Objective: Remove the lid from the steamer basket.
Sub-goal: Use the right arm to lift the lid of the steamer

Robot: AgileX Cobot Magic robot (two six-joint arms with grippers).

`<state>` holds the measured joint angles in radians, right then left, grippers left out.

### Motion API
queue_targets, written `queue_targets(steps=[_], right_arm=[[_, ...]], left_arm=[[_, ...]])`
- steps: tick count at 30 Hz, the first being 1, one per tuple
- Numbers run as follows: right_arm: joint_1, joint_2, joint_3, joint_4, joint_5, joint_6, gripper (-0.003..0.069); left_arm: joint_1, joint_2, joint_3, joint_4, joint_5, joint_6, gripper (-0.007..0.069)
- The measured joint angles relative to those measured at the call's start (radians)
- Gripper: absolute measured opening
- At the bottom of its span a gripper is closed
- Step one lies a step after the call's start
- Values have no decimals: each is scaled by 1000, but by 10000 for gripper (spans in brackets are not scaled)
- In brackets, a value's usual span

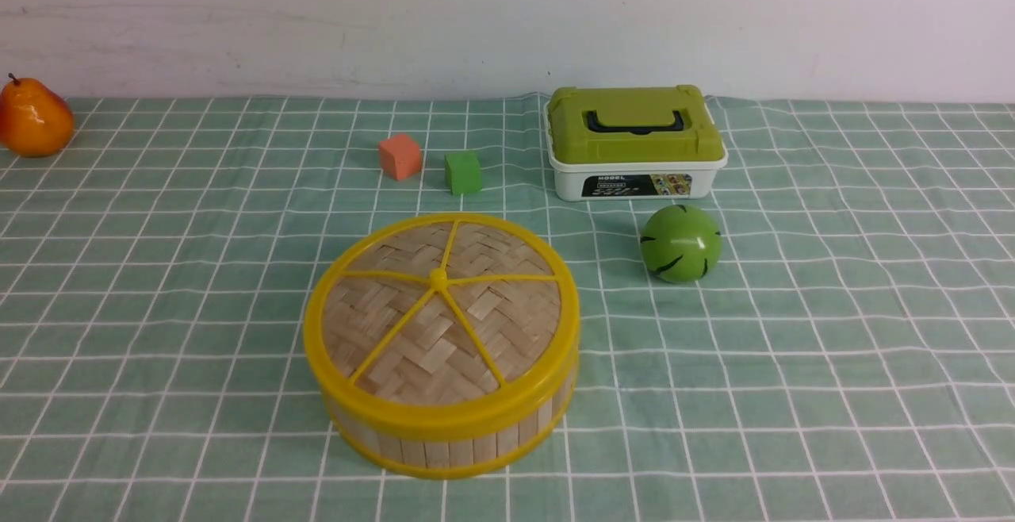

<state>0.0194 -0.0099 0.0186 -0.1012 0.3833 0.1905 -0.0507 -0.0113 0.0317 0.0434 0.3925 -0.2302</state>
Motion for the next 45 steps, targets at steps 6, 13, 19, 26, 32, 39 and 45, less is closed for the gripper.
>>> queue_targets(steps=[6, 13, 19, 26, 32, 39, 45], right_arm=[[0, 0, 0, 2, 0, 0, 241], [0, 0, 0, 4, 0, 0, 241], [0, 0, 0, 4, 0, 0, 241], [0, 0, 1, 64, -18, 31, 241], [0, 0, 8, 470, -117, 352, 241], [0, 0, 8, 631, -143, 464, 241], [0, 0, 8, 563, -161, 458, 241]], left_arm=[[0, 0, 0, 0, 0, 0, 239], [0, 0, 0, 0, 0, 0, 239], [0, 0, 0, 0, 0, 0, 239], [0, 0, 0, 0, 0, 0, 239], [0, 0, 0, 0, 0, 0, 239], [0, 0, 0, 0, 0, 0, 239], [0, 0, 0, 0, 0, 0, 239]])
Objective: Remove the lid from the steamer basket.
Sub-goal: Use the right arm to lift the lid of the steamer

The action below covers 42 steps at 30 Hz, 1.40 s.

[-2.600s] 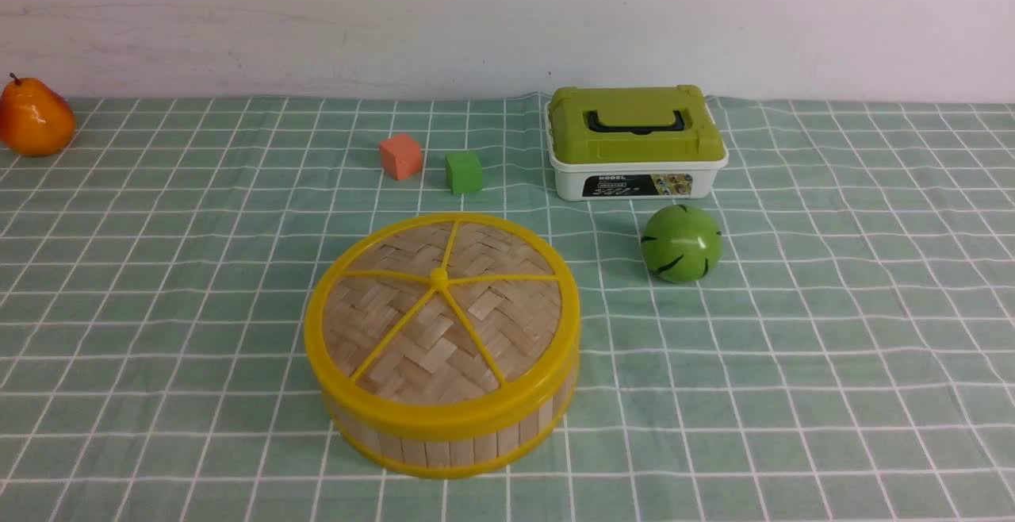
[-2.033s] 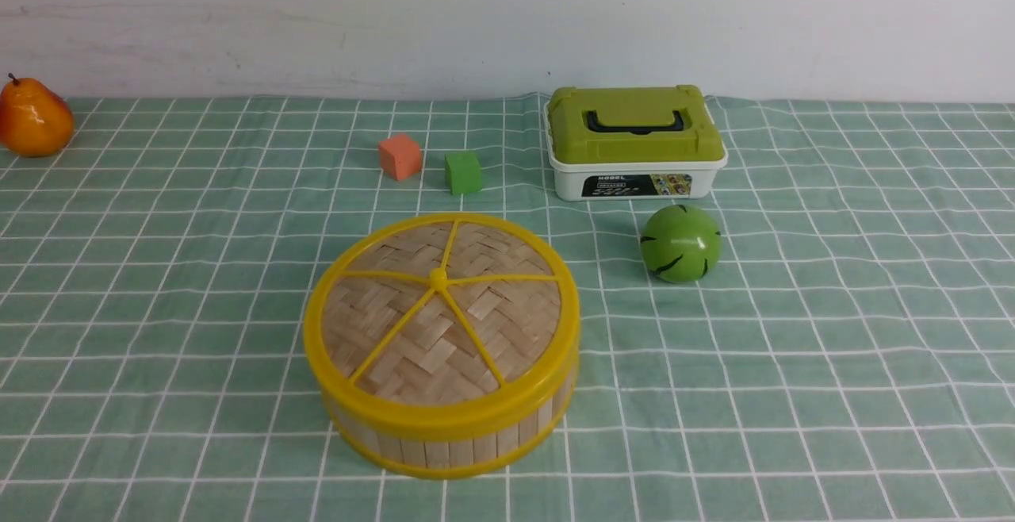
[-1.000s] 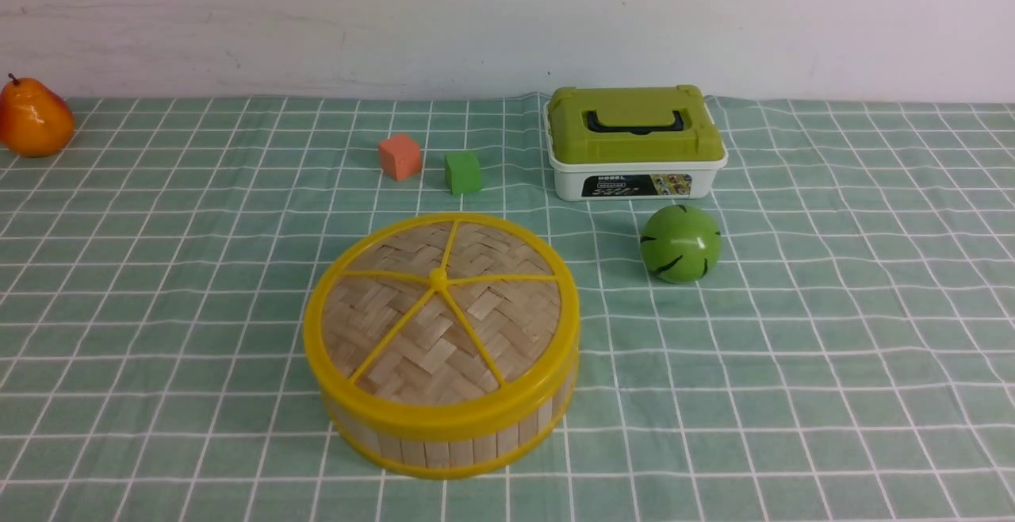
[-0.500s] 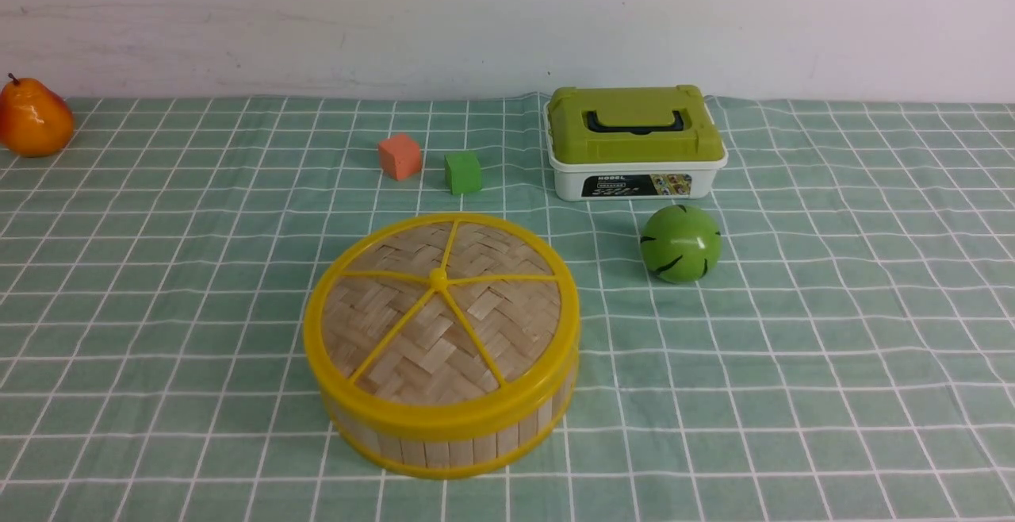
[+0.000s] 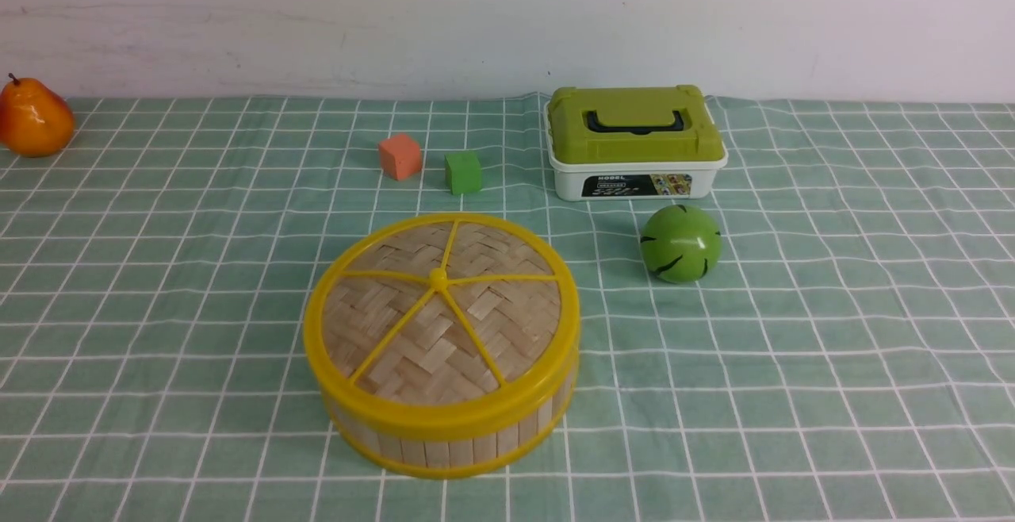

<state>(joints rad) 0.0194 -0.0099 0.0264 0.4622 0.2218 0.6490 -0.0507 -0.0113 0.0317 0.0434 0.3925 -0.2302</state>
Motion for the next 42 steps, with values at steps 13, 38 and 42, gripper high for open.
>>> queue_targets(steps=[13, 38, 42], right_arm=[[0, 433, -636, -374, 428, -588, 3], [540, 1728, -1758, -247, 833, -1000, 25], [591, 1909, -1942, -283, 872, -952, 104]], left_arm=[[0, 0, 0, 0, 0, 0, 239], [0, 0, 0, 0, 0, 0, 239], [0, 0, 0, 0, 0, 0, 239]])
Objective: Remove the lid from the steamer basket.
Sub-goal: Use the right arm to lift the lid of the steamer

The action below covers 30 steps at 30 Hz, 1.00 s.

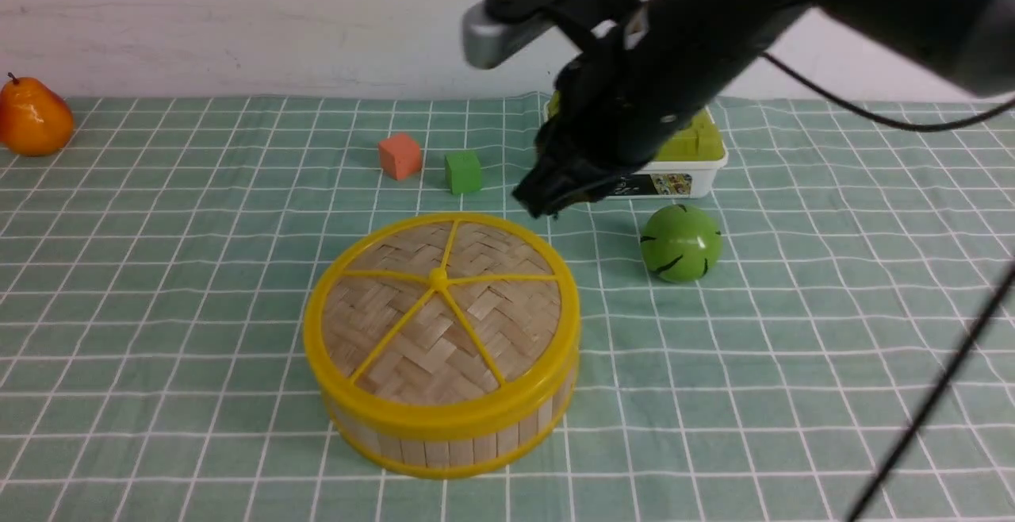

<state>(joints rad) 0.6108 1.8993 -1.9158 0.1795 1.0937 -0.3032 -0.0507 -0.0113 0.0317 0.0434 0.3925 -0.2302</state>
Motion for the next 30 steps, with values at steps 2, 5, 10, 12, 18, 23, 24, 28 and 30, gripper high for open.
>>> queue_targets(steps=[2, 5, 10, 12, 18, 23, 24, 28, 30], right_arm=[[31, 109, -111, -16, 35, 7, 199], [62, 220, -217, -20, 46, 7, 337], [86, 321, -279, -20, 7, 26, 470], [87, 339, -282, -23, -6, 39, 479], [87, 374, -282, -48, -9, 79, 405], [87, 374, -283, -42, -9, 85, 229], [87, 374, -284, -42, -7, 85, 172], [87, 371, -287, -45, -6, 85, 76], [87, 365, -291, -47, 3, 85, 80]], left_arm=[[0, 0, 0, 0, 0, 0, 239], [0, 0, 0, 0, 0, 0, 239], [0, 0, 0, 0, 0, 0, 239], [0, 0, 0, 0, 0, 0, 239], [0, 0, 0, 0, 0, 0, 239], [0, 0, 0, 0, 0, 0, 239], [0, 0, 0, 0, 0, 0, 239], [0, 0, 0, 0, 0, 0, 239], [0, 0, 0, 0, 0, 0, 239]])
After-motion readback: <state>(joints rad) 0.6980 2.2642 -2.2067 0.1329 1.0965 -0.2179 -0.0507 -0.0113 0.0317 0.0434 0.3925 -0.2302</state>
